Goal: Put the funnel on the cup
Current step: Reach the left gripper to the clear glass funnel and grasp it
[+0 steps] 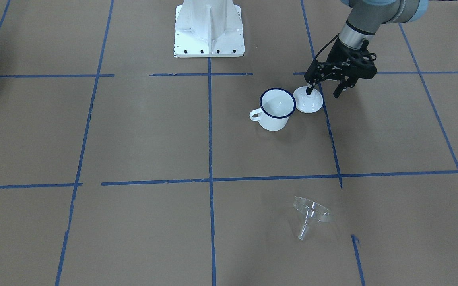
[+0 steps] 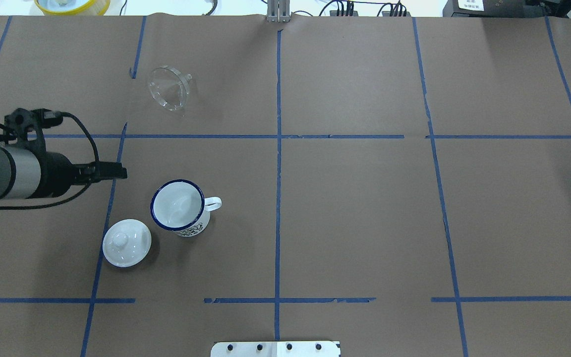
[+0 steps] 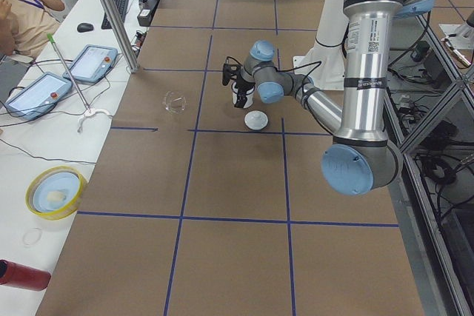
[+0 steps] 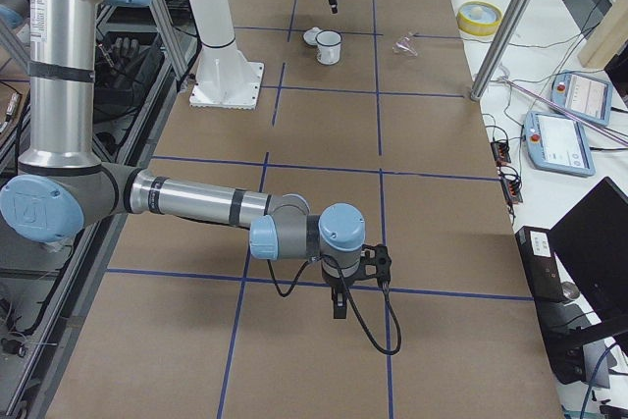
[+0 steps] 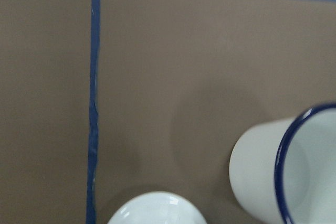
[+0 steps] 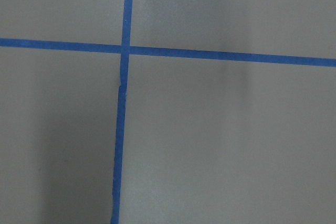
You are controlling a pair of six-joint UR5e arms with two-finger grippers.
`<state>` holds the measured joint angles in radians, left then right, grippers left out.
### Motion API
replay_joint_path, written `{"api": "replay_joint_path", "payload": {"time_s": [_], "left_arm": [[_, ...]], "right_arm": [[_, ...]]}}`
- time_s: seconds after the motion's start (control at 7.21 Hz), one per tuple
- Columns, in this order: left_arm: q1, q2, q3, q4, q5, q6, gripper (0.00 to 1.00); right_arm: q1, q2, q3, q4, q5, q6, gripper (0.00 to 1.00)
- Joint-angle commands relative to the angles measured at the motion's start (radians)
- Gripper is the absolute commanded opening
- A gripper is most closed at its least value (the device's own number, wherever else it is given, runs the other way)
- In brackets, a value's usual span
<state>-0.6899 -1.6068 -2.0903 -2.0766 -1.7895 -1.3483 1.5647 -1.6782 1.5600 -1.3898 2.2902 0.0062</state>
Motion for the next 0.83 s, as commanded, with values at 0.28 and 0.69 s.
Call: {"api": "replay_joint_path", "payload": {"time_s": [0.28,0.69], "left_arm": [[-0.056,-0.339,0.421,-0.293,0.186,-0.674,1.0],[-0.048,-0.472,0.753,-0.492,0.329,-0.792,1.0]], "right_arm": [[0.0,0.0,0.0,0.0,0.0,0.0,1.0],[0.0,0.0,0.0,0.0,0.0,0.0,1.0]]}}
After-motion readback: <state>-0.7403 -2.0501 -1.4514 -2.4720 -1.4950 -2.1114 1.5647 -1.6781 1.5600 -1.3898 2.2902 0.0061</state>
